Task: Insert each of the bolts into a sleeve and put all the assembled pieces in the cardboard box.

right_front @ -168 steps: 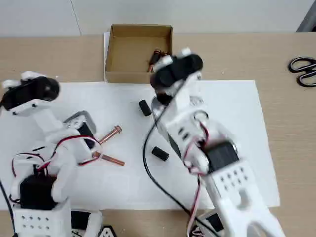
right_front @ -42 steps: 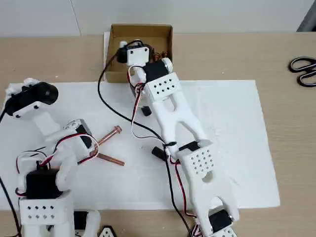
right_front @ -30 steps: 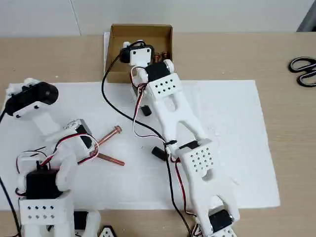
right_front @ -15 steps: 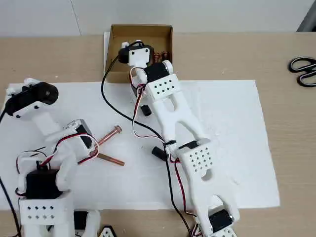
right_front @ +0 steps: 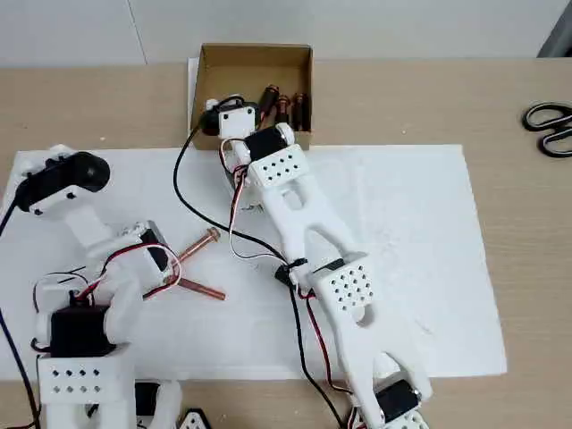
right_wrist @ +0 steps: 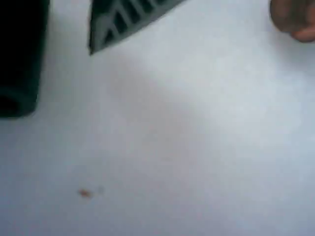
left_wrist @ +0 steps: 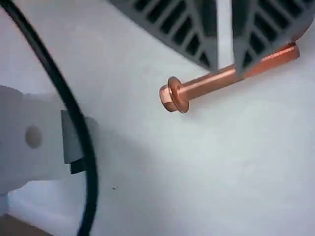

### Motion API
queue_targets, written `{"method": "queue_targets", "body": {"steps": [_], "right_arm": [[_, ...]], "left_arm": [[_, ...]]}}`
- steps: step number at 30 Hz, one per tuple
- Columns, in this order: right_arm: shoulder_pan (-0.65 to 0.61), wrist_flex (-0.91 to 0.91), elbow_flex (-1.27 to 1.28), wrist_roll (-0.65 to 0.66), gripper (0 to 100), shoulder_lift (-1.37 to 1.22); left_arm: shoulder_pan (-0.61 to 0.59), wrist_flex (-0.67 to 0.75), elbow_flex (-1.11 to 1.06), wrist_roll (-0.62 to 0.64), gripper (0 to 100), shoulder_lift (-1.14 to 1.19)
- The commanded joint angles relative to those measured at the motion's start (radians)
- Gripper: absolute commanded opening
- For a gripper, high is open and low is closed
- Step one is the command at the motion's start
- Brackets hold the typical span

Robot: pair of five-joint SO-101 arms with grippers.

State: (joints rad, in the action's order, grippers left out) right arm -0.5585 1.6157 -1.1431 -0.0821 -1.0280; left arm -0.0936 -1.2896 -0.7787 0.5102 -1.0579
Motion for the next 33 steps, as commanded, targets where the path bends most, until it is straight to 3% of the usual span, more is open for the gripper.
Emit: {"method": "queue_targets", "body": {"steps": [1, 23, 29, 33], "right_arm": [[-0.001, -0.030, -0.009, 0.006, 18.6, 0.013], [0.022, -0.065, -0.009, 0.002, 18.5, -0.050], [0.021, -0.064, -0.009, 0.002, 0.0, -0.050], [0.025, -0.051, -0.012, -0.023, 0.2, -0.042]], "left_arm": [[-0.005, 0.014, 0.008, -0.002, 1, -0.009], [-0.005, 0.014, 0.007, -0.002, 1, -0.009], [-0.005, 0.014, 0.007, -0.002, 1, -0.009], [-0.005, 0.014, 0.007, -0.002, 1, -0.009]]}}
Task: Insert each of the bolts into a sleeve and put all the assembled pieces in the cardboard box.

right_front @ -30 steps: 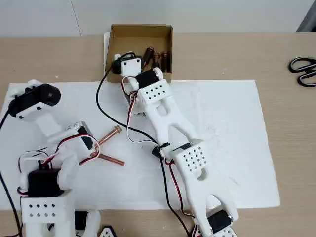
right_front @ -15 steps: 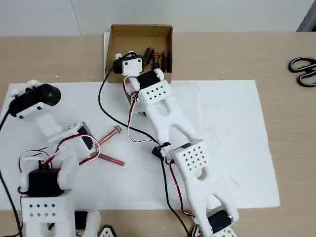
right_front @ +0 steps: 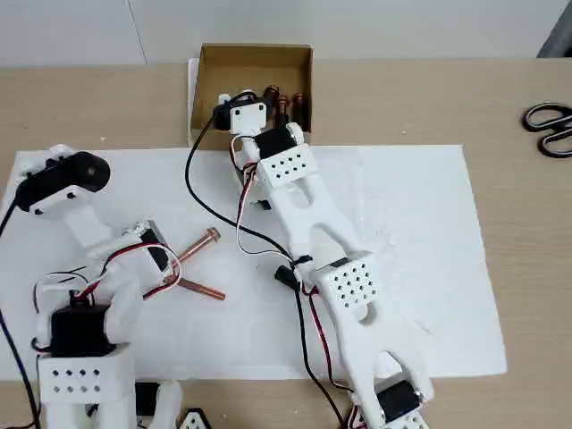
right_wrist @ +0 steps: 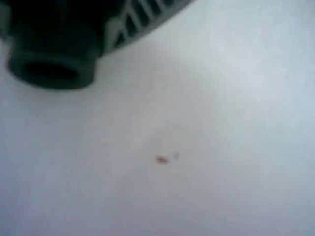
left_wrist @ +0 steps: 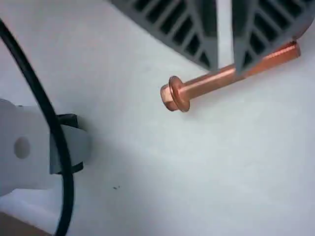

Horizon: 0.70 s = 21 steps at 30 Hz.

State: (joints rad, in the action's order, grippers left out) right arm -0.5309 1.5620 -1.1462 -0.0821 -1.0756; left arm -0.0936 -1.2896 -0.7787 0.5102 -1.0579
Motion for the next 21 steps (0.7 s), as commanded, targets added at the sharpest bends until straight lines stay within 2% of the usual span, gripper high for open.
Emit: {"method": "queue_targets", "body": {"steps": [1, 10, 21], "right_arm": [[-0.001, 0.007, -0.020, -0.026, 0.2, 0.005], [-0.004, 0.156, -0.241, -0.034, 0.3, 0.005], [-0.001, 0.179, -0.508, -0.061, 0.3, 0.010]], "left_arm": [[-0.005, 0.014, 0.007, -0.002, 1, -0.009], [-0.005, 0.018, 0.007, -0.002, 1, -0.009], [-0.005, 0.058, 0.015, -0.006, 1, -0.009]]}}
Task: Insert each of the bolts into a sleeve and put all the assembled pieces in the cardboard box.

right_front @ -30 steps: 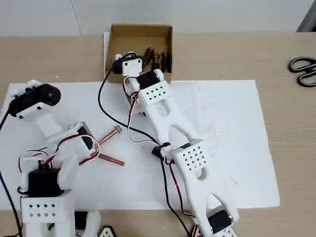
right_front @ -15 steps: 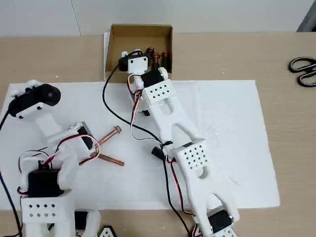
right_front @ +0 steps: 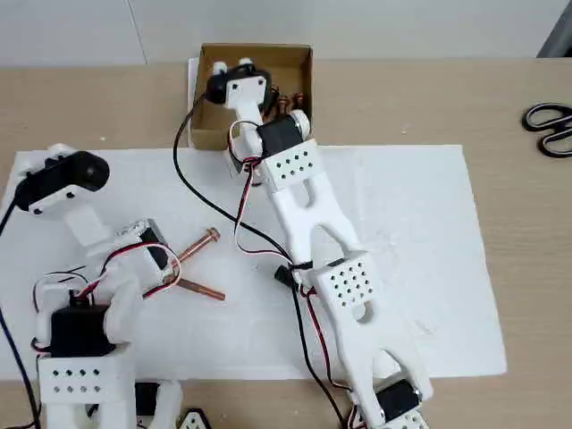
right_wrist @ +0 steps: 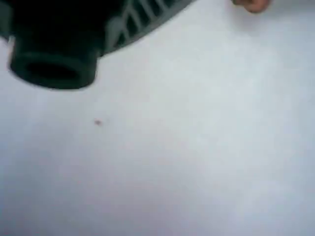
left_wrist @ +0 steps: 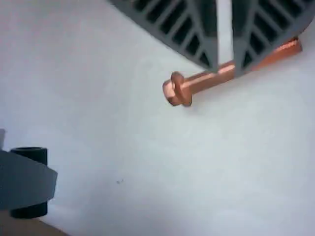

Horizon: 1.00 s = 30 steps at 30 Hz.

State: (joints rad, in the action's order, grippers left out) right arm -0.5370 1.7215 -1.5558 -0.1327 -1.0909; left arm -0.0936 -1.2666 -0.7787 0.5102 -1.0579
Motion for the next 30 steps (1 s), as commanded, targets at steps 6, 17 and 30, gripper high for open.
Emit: {"method": "queue_targets", "body": {"steps": [6, 17, 30], "right_arm": [[0.038, 0.021, -0.098, -0.038, 0.3, 0.183], [0.191, 0.024, 0.468, -0.060, 0.3, 0.668], [0.360, 0.019, 0.985, -0.095, 0.3, 1.055]], "left_arm": [[-0.005, 0.097, 0.015, -0.006, 1, -0.009], [0.005, 0.074, 0.084, -0.002, 1, -0.002], [0.153, -0.120, 0.226, -0.005, 1, 0.002]]}}
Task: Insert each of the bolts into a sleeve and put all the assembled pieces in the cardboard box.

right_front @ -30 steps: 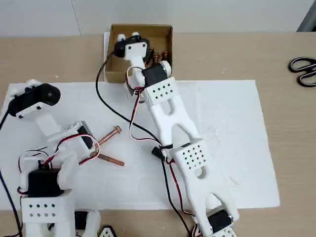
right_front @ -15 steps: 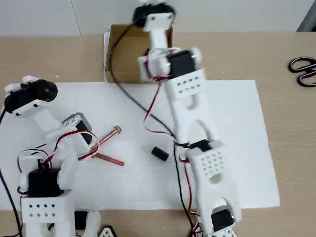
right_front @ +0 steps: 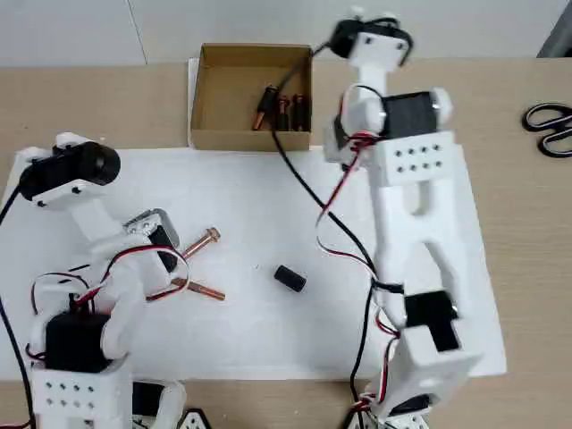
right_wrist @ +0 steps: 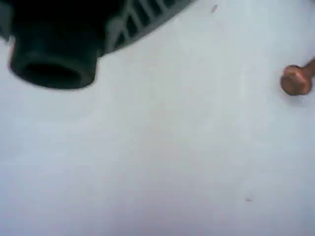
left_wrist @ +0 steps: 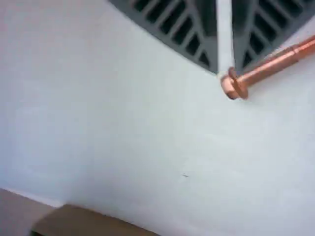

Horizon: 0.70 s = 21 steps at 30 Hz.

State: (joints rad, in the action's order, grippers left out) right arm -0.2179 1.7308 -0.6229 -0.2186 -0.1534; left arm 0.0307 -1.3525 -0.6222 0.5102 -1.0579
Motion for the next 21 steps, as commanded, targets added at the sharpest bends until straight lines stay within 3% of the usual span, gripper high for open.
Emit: {"method": "queue_targets", "body": {"steps": [1, 5, 11, 16, 21], "right_arm": [[0.056, 0.010, 0.083, -0.009, 0.3, 0.151], [0.105, 0.007, 0.238, -0.009, 0.3, 0.274], [0.131, 0.005, 0.440, -0.011, 0.3, 0.415], [0.154, -0.015, 0.552, -0.011, 0.3, 0.499], [0.183, -0.015, 0.654, -0.011, 0.3, 0.570]], "left_arm": [[0.044, -0.048, 0.087, -0.006, 1, 0.003], [0.109, -0.152, 0.223, -0.038, 1, 0.100], [0.114, -0.396, 0.656, -0.041, 1, 0.448], [0.110, -0.402, 0.903, -0.041, 1, 0.654], [0.106, -0.402, 0.935, -0.054, 1, 0.799]]}}
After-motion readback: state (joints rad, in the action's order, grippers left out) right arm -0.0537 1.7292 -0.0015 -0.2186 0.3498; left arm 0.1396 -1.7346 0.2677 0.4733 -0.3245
